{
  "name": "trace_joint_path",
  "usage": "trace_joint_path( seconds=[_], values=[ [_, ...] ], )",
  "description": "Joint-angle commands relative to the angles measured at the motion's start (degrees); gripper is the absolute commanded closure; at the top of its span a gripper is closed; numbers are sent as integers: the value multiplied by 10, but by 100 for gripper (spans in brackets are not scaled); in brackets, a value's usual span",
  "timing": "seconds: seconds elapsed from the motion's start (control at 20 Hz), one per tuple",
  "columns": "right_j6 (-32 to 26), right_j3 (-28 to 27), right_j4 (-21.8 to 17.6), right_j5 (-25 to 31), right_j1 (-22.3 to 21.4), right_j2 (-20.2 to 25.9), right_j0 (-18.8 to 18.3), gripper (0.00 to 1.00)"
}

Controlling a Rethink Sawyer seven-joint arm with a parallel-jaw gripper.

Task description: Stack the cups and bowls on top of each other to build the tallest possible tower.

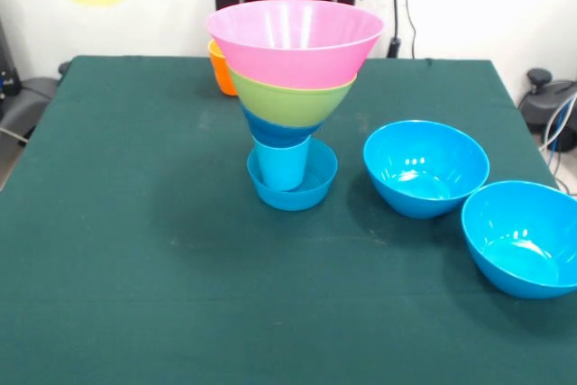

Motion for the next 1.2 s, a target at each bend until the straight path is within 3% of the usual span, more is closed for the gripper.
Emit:
trace_joint_path(
  seconds=[0.05,0.25,0.55,1.2],
  values=[
    [-127,-15,-3,143,-28,60,35,100],
    [-105,-39,-3,188,-30,65,50,100],
    [-77,-50,-2,205,-36,62,70,100],
    [-22,-38,11,172,-22,43,110,100]
  ],
)
